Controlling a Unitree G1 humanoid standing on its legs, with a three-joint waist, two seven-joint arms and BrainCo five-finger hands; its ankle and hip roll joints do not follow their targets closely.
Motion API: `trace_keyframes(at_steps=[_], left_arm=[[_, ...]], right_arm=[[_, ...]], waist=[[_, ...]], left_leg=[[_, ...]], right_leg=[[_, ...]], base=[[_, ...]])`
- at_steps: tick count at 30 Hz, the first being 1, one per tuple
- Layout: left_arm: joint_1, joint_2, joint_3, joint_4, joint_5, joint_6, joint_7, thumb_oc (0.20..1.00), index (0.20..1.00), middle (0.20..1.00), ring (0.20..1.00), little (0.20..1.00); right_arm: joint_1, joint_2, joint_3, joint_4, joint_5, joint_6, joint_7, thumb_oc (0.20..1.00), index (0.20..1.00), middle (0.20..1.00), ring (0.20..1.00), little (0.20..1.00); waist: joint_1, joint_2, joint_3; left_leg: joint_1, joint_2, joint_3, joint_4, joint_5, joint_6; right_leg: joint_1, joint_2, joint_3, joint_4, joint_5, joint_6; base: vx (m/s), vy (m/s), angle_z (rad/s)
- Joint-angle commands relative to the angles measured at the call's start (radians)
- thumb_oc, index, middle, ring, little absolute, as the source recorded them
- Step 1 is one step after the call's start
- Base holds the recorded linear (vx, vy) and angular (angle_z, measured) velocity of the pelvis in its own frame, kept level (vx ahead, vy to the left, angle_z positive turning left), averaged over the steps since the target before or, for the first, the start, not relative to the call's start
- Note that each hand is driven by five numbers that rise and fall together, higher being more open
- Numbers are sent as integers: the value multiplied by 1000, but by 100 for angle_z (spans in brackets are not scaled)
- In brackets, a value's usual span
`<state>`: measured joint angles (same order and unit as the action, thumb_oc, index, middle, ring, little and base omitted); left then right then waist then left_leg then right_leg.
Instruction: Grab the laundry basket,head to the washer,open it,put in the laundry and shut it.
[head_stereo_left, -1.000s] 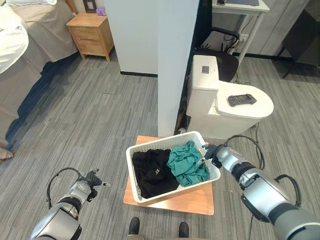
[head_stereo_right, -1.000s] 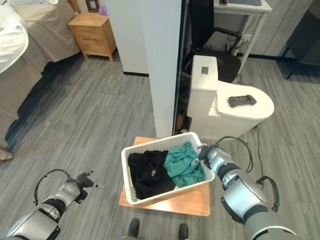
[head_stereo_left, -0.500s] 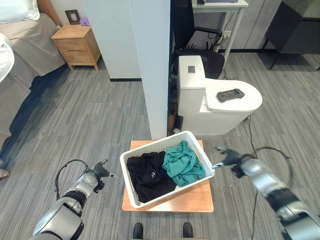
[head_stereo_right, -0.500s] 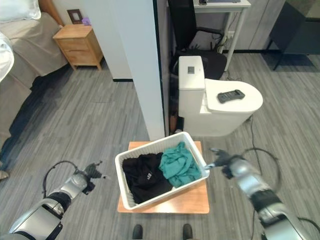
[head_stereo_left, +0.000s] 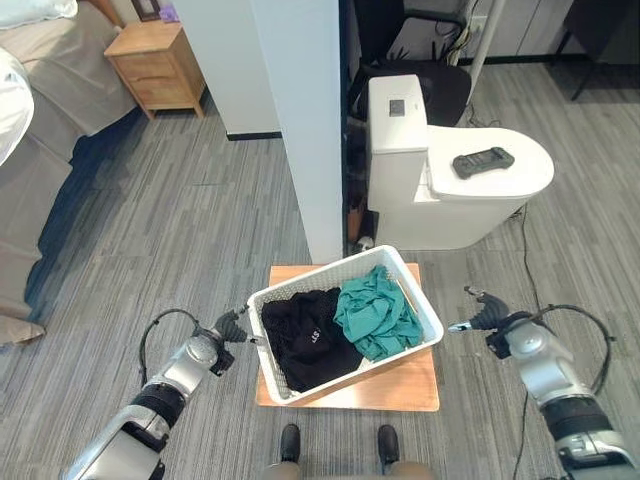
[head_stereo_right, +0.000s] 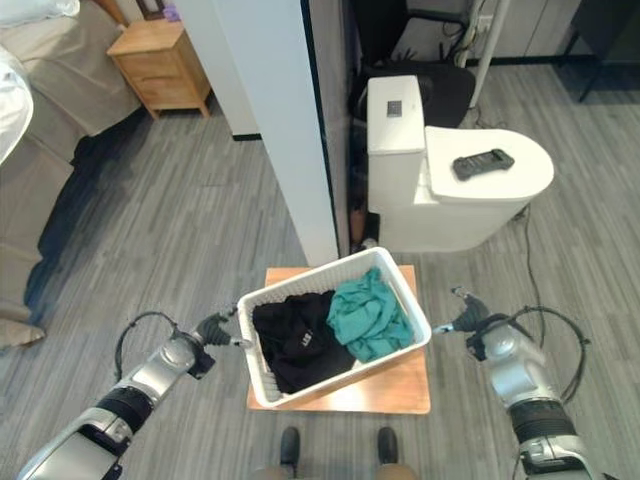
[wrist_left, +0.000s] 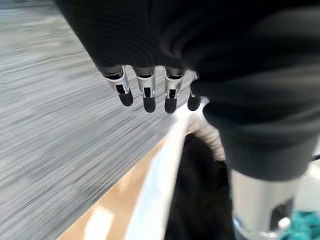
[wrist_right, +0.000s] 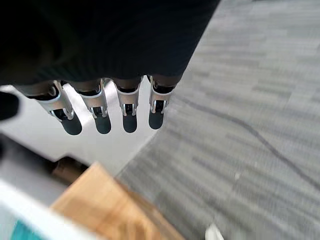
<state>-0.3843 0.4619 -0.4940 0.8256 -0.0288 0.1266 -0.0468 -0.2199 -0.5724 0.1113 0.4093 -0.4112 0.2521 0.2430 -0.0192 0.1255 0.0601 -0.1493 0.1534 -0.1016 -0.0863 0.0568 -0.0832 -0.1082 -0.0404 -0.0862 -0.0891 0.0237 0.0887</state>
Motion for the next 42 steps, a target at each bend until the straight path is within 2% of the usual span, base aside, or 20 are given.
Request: trace_keyframes(at_steps=[1, 2, 3, 5, 11, 14, 24, 29, 42], left_arm=[[-71, 33, 7, 69, 9, -15, 18, 1000, 1000, 1000, 1000, 1000], [-71, 33, 7, 69, 9, -15, 18, 1000, 1000, 1000, 1000, 1000], [-66, -19, -11, 290, -26, -21, 23, 1000, 1000, 1000, 1000, 1000], [-61, -56, -18, 389, -53, -33, 17, 1000, 1000, 1000, 1000, 1000], [-44, -104, -14, 526, -95, -33, -1, 1000, 1000, 1000, 1000, 1000], [-47, -115, -17, 584, -103, -31, -4, 1000, 1000, 1000, 1000, 1000], [-85, -101, -24, 615, -108, -39, 11, 1000, 1000, 1000, 1000, 1000], [-106, -96, -28, 623, -111, -40, 16, 1000, 1000, 1000, 1000, 1000], [-166, -54, -28, 623, -141, -46, 43, 1000, 1000, 1000, 1000, 1000]], right_arm=[[-24, -3, -13, -33, 5, -6, -24, 1000, 1000, 1000, 1000, 1000], [-24, -3, -13, -33, 5, -6, -24, 1000, 1000, 1000, 1000, 1000], [-12, 22, 15, 8, 68, -6, -27, 1000, 1000, 1000, 1000, 1000], [-19, 23, 25, 50, 95, -11, -41, 1000, 1000, 1000, 1000, 1000], [-61, 28, 63, 177, 133, -12, -60, 1000, 1000, 1000, 1000, 1000], [-109, 37, 122, 306, 152, -14, -61, 1000, 1000, 1000, 1000, 1000], [-210, 61, 237, 498, 222, -32, -55, 1000, 1000, 1000, 1000, 1000], [-261, 64, 271, 535, 223, -29, -50, 1000, 1000, 1000, 1000, 1000], [-351, 64, 330, 507, 211, -21, -40, 1000, 1000, 1000, 1000, 1000]], waist=[[9, -72, -41], [9, -72, -41], [3, -74, -37], [3, -74, -40], [3, -74, -43], [4, -77, -43], [5, -88, -39], [6, -91, -43], [8, -91, -35]], left_leg=[[-93, 20, -74, -1, 86, -11], [-93, 20, -74, -1, 86, -11], [-86, 24, -66, -1, 88, -6], [-84, 23, -65, -1, 88, -6], [-80, 22, -63, -1, 88, -5], [-76, 22, -59, -1, 88, -4], [-73, 23, -53, -1, 91, -3], [-68, 23, -49, -1, 90, -3], [-69, 23, -51, -1, 93, -6]], right_leg=[[-36, -77, -31, 2, 16, 48], [-36, -77, -31, 2, 16, 48], [-30, -76, -22, 2, 15, 45], [-26, -76, -23, 2, 13, 44], [-20, -75, -29, 2, 10, 41], [-16, -74, -29, 2, 9, 39], [-19, -71, -23, 2, 13, 38], [-14, -72, -22, 3, 12, 37], [-13, -69, -26, 3, 10, 35]], base=[[0, 0, 0], [0, 0, 0], [0, 0, 0], [33, -11, -3], [6, 0, 2], [17, -4, 3], [2, -1, 0], [5, 0, -1], [0, 0, 0]])
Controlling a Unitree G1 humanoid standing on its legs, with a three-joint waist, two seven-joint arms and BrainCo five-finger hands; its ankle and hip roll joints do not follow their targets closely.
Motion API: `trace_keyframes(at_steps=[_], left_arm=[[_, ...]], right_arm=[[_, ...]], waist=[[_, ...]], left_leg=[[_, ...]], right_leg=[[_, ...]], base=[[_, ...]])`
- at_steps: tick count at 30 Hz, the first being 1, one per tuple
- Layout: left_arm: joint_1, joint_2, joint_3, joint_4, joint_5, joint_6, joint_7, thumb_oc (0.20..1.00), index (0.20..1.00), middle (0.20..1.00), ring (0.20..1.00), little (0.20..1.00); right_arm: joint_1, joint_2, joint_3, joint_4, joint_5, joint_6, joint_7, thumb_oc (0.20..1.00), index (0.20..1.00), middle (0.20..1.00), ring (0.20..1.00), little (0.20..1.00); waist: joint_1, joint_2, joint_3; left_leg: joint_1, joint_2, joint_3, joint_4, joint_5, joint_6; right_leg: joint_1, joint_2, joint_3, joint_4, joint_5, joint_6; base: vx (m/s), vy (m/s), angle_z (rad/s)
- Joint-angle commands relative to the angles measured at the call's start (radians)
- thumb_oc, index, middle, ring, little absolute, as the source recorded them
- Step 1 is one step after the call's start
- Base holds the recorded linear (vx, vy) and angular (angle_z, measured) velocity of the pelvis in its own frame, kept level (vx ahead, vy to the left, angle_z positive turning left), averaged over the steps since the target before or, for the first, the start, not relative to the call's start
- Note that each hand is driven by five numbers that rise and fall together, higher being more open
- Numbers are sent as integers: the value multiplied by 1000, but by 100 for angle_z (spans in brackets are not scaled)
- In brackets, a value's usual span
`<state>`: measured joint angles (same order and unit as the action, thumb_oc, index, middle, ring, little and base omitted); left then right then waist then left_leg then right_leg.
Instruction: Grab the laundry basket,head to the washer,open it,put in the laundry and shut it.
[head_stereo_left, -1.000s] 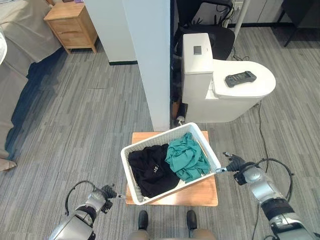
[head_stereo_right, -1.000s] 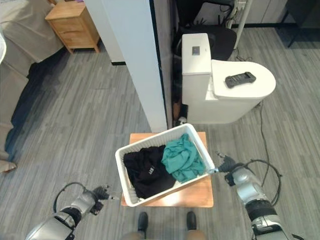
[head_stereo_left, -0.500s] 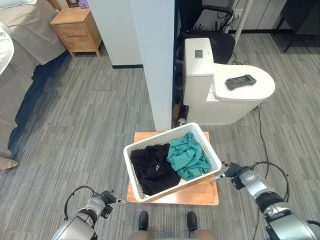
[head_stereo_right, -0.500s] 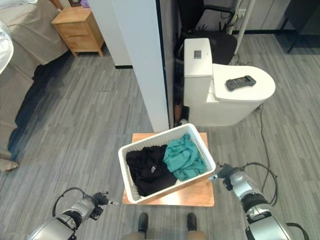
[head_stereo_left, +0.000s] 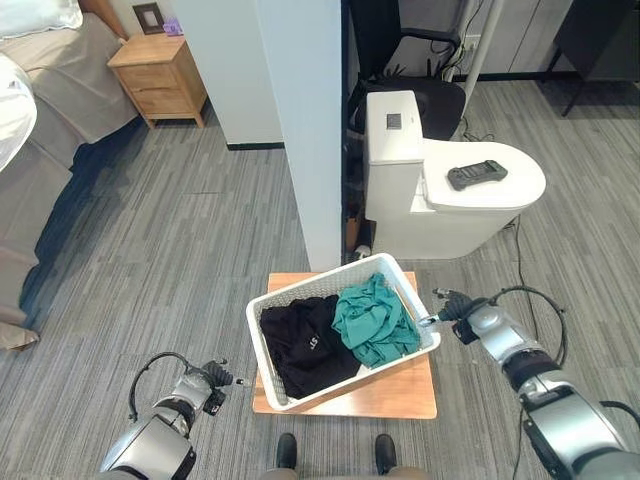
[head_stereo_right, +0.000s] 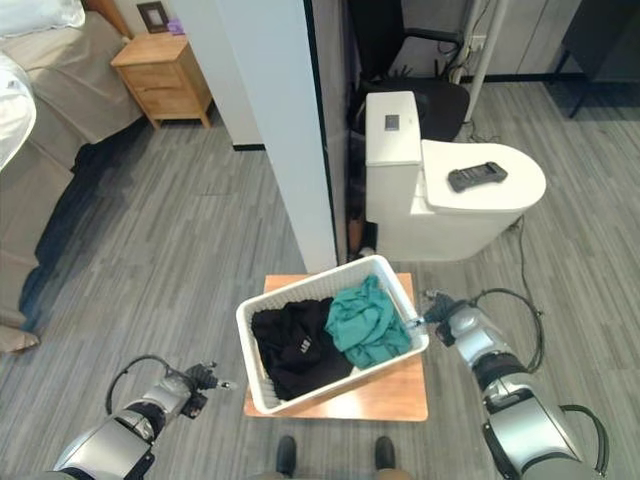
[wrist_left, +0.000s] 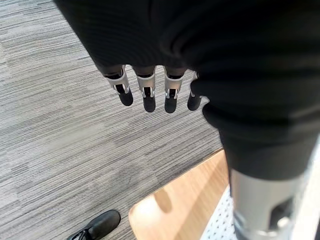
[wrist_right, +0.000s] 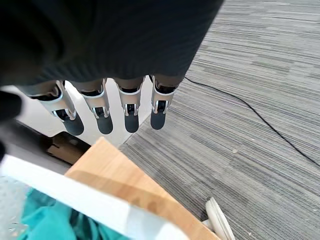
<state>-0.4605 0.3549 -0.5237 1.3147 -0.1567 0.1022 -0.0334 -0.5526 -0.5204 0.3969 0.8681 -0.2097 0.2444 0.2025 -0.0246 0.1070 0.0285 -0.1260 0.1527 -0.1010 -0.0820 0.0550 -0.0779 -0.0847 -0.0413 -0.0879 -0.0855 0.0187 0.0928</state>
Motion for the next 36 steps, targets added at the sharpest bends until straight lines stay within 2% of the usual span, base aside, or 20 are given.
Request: trace_keyframes(at_steps=[1, 13, 19, 27, 36], left_arm=[[-88, 51, 0, 136, -12, -22, 29, 1000, 1000, 1000, 1000, 1000], [-112, 39, -24, 147, -18, -33, 34, 1000, 1000, 1000, 1000, 1000], [-147, 46, -34, 151, -21, -35, 42, 1000, 1000, 1000, 1000, 1000], [-172, 57, -46, 160, -22, -30, 46, 1000, 1000, 1000, 1000, 1000], [-178, 72, -27, 145, -36, -34, 58, 1000, 1000, 1000, 1000, 1000]], right_arm=[[-21, 17, 48, 62, 10, -14, 0, 1000, 1000, 1000, 1000, 1000], [-69, 90, 121, 337, 75, -35, -5, 1000, 1000, 1000, 1000, 1000], [-126, 113, 149, 387, 90, -38, -23, 1000, 1000, 1000, 1000, 1000], [-154, 119, 185, 320, 78, -27, -16, 1000, 1000, 1000, 1000, 1000], [-140, 60, 142, 41, 44, -12, -11, 1000, 1000, 1000, 1000, 1000]], waist=[[14, -73, -2], [27, -64, 41], [31, -52, 40], [27, -51, 27], [21, -58, 27]], left_leg=[[-93, 24, -53, -5, 94, -11], [-101, 11, -55, -5, 104, -10], [-100, 11, -57, -5, 108, -14], [-95, 18, -60, -5, 106, -18], [-84, 23, -65, -5, 95, -18]], right_leg=[[-37, -68, -25, 0, 16, 30], [-48, -72, -27, 0, 22, 29], [-44, -70, -28, 0, 17, 26], [-30, -69, -35, 0, 8, 25], [-13, -65, -45, 2, -7, 21]], base=[[0, 0, 0], [1, 0, 0], [35, -9, 0], [16, -7, 0], [19, -7, 1]])
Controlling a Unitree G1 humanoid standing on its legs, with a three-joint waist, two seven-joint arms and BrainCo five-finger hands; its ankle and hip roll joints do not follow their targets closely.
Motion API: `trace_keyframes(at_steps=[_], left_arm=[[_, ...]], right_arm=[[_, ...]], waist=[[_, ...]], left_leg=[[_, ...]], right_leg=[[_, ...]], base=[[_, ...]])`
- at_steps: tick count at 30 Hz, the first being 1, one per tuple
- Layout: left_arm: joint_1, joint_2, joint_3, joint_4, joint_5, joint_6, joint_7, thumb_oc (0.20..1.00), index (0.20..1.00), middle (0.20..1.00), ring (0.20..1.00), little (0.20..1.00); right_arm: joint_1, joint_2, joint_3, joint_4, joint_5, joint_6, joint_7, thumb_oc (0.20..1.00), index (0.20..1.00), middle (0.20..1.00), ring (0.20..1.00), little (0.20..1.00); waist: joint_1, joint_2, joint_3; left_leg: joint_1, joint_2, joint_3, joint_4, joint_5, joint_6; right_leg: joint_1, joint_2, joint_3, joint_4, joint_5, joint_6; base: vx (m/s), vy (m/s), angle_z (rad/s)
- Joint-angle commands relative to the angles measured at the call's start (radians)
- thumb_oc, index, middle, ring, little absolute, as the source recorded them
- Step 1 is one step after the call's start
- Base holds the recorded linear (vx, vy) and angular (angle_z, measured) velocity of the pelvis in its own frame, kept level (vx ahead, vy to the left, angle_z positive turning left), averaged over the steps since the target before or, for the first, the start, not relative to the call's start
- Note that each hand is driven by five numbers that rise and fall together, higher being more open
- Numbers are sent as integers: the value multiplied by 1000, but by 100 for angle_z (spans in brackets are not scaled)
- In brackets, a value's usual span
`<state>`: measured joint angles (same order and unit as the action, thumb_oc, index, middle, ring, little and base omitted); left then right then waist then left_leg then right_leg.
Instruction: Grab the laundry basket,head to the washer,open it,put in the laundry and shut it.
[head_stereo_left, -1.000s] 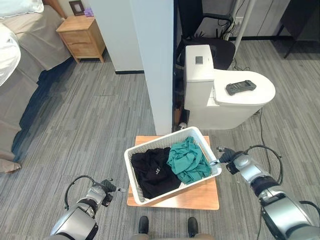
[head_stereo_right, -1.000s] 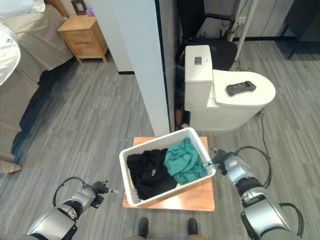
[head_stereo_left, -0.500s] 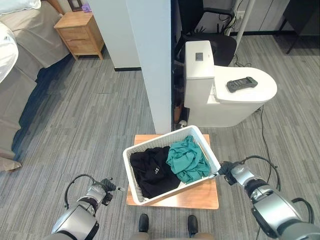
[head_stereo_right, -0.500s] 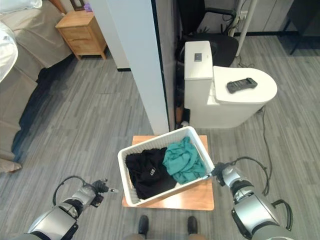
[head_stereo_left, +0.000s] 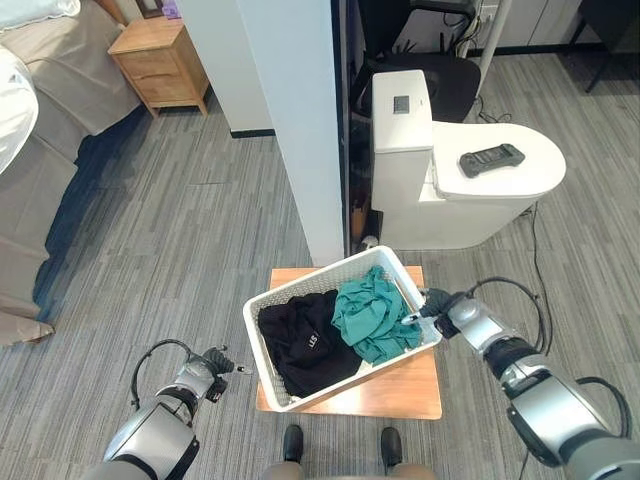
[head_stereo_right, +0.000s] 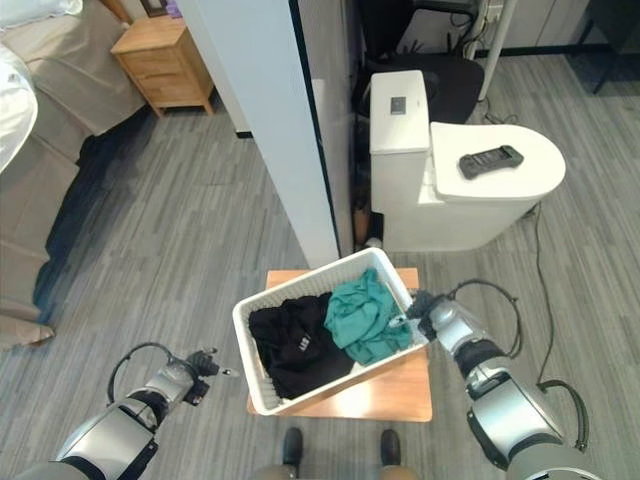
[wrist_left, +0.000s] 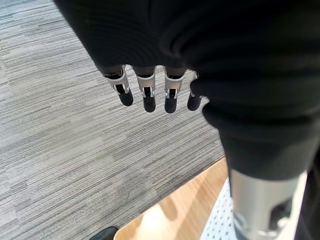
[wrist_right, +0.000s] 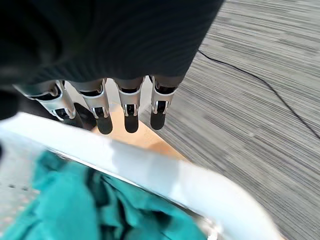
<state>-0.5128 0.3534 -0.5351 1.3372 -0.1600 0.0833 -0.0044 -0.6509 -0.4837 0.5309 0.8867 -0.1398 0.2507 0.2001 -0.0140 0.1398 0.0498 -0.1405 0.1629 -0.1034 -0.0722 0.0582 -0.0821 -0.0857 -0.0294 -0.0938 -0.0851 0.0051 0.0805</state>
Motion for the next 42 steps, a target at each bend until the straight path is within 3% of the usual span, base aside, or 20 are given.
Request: trace_keyframes(at_steps=[1, 6, 11, 14, 17, 24, 35, 42], left_arm=[[-126, 73, -15, 121, -33, -16, 29, 1000, 1000, 1000, 1000, 1000], [-131, 62, -24, 114, -31, -20, 32, 1000, 1000, 1000, 1000, 1000], [-154, 54, -43, 109, -41, -27, 34, 1000, 1000, 1000, 1000, 1000], [-179, 51, -61, 97, -47, -36, 39, 1000, 1000, 1000, 1000, 1000], [-195, 47, -68, 76, -59, -45, 40, 1000, 1000, 1000, 1000, 1000], [-200, 62, -55, -34, -72, -55, 42, 1000, 1000, 1000, 1000, 1000], [-171, 96, -2, -106, -59, -32, 49, 1000, 1000, 1000, 1000, 1000], [-143, 66, -10, -124, -48, -20, 34, 1000, 1000, 1000, 1000, 1000]], right_arm=[[-33, 21, 3, 22, -28, -19, -10, 1000, 1000, 1000, 1000, 1000], [-20, 32, 2, 87, -23, -30, -16, 1000, 1000, 1000, 1000, 1000], [-25, 81, 27, 287, 12, -43, -24, 1000, 1000, 1000, 1000, 1000], [-29, 123, 42, 421, 34, -63, -40, 1000, 1000, 1000, 1000, 1000], [-39, 133, 31, 436, 55, -83, -73, 1000, 1000, 1000, 1000, 1000], [-21, 82, 20, 165, -16, -73, -97, 1000, 1000, 1000, 1000, 1000], [157, -25, -119, -368, -138, -7, 33, 1000, 1000, 1000, 1000, 1000], [211, -24, -178, -381, -179, -4, 27, 1000, 1000, 1000, 1000, 1000]], waist=[[12, -91, 8], [18, -89, 20], [34, -83, 41], [46, -73, 51], [49, -61, 54], [47, -39, 51], [19, -48, 46], [22, -42, 49]], left_leg=[[-69, 13, -65, -15, 92, -14], [-69, 12, -74, -15, 94, -15], [-78, 9, -86, -15, 103, -14], [-87, 3, -91, -15, 109, -13], [-91, 0, -90, -15, 112, -13], [-97, -1, -88, -15, 114, -15], [-83, 9, -85, -15, 102, -15], [-83, 8, -93, -12, 100, -13]], right_leg=[[-9, -76, -41, 2, 5, 32], [-5, -73, -52, 2, 3, 31], [-9, -72, -60, 3, 5, 28], [-18, -75, -59, 2, 9, 28], [-23, -76, -55, 2, 9, 29], [-28, -78, -49, 0, 5, 29], [-14, -74, -48, 0, -12, 22], [-7, -75, -55, 0, -15, 19]], base=[[0, 0, 0], [4, -8, 4], [3, -8, 15], [1, 2, 2], [10, 6, 0], [15, 10, -3], [3, -6, 0], [-9, -6, 0]])
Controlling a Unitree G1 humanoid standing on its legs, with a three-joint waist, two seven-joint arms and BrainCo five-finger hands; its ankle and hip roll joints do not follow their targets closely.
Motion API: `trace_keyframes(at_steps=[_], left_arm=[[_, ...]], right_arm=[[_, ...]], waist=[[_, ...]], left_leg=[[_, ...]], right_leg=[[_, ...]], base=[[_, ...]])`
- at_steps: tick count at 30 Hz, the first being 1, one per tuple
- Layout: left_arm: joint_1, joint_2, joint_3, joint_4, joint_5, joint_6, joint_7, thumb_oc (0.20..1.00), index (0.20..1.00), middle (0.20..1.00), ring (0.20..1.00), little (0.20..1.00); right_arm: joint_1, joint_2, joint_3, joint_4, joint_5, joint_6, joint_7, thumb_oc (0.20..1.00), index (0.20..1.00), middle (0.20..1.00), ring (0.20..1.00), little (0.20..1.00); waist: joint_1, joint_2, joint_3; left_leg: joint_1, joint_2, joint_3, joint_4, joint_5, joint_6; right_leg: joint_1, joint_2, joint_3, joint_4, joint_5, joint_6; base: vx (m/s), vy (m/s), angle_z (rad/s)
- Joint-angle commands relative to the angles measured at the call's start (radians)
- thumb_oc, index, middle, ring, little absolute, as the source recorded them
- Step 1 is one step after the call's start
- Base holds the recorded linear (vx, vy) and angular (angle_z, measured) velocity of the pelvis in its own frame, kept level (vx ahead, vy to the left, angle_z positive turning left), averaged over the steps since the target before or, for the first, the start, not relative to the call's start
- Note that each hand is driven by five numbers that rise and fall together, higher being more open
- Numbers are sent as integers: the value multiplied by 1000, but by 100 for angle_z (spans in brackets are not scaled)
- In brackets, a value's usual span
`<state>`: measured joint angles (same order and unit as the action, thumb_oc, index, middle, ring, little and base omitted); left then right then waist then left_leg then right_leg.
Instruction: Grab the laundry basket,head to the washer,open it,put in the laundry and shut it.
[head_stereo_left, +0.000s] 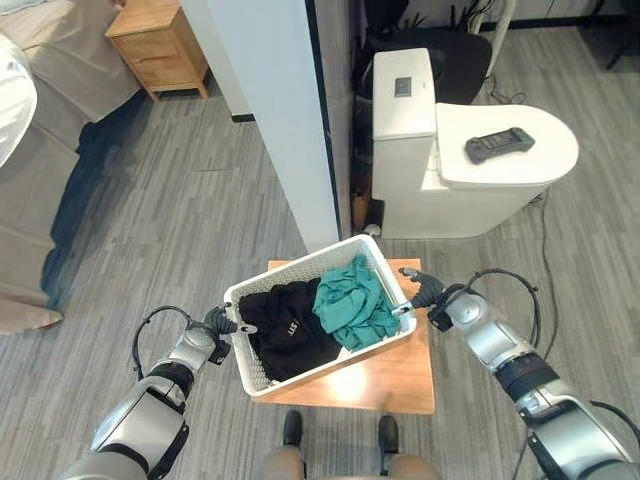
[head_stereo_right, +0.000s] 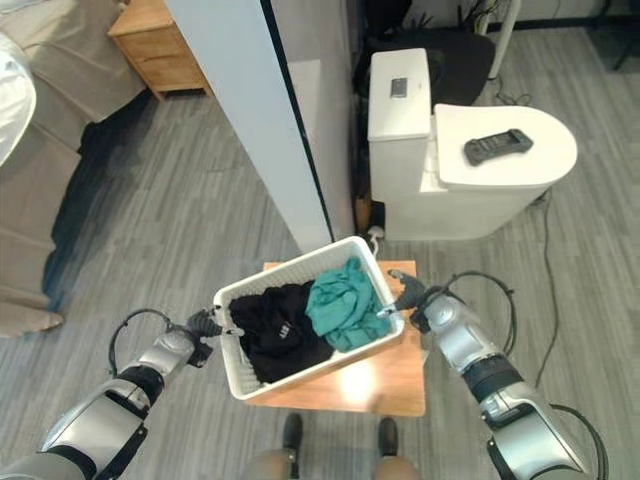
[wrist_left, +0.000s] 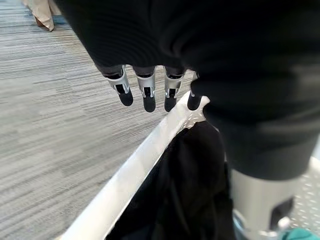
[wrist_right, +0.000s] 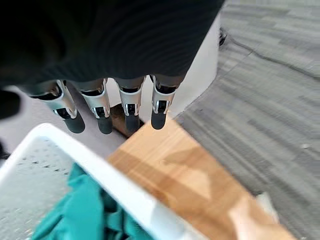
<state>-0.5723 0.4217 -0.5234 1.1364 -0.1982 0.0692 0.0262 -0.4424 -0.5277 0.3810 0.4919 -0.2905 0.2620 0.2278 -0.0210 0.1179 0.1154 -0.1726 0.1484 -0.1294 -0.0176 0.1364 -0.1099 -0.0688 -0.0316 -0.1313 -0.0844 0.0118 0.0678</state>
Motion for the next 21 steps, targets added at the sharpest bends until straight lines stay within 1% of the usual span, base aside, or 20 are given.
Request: trace_keyframes(at_steps=[1, 5, 10, 14, 18, 21], left_arm=[[-76, -11, -24, 81, -7, -5, 1, 1000, 1000, 1000, 1000, 1000], [-61, -40, -32, 110, 0, 1, -5, 1000, 1000, 1000, 1000, 1000], [-61, -64, -40, 163, 1, 0, -6, 1000, 1000, 1000, 1000, 1000], [-57, -77, -43, 191, 2, 0, -6, 1000, 1000, 1000, 1000, 1000], [-51, -81, -40, 203, 5, -2, -7, 1000, 1000, 1000, 1000, 1000], [-47, -74, -35, 193, 9, -5, -3, 1000, 1000, 1000, 1000, 1000]], right_arm=[[4, 25, -28, 32, -34, -15, -6, 1000, 1000, 1000, 1000, 1000], [-8, 46, -15, 101, -36, -16, -23, 1000, 1000, 1000, 1000, 1000], [-22, 71, 21, 202, -16, -23, -28, 1000, 1000, 1000, 1000, 1000], [-33, 84, 40, 246, 9, -30, -41, 1000, 1000, 1000, 1000, 1000], [-46, 89, 49, 247, 21, -40, -52, 1000, 1000, 1000, 1000, 1000], [-42, 74, 41, 209, 24, -41, -49, 1000, 1000, 1000, 1000, 1000]], waist=[[29, -18, -16], [31, -11, -10], [30, -10, 1], [30, -13, 8], [31, -14, 14], [32, -18, 22]], left_leg=[[-51, 22, -68, -66, 21, 16], [-54, 19, -69, -66, 22, 18], [-57, 15, -66, -66, 23, 21], [-60, 12, -63, -65, 24, 22], [-64, 9, -62, -64, 24, 23], [-69, 8, -61, -64, 25, 23]], right_leg=[[-24, -73, -18, 0, -21, 32], [-27, -75, -16, 0, -19, 31], [-32, -76, -10, 1, -17, 30], [-35, -77, -10, 2, -13, 30], [-41, -78, -9, 2, -12, 32], [-48, -80, -8, 3, -9, 33]], base=[[-19, 8, 9], [-21, 14, 9], [-5, 2, 1], [0, 0, 0], [-1, 3, -1], [0, 0, 0]])
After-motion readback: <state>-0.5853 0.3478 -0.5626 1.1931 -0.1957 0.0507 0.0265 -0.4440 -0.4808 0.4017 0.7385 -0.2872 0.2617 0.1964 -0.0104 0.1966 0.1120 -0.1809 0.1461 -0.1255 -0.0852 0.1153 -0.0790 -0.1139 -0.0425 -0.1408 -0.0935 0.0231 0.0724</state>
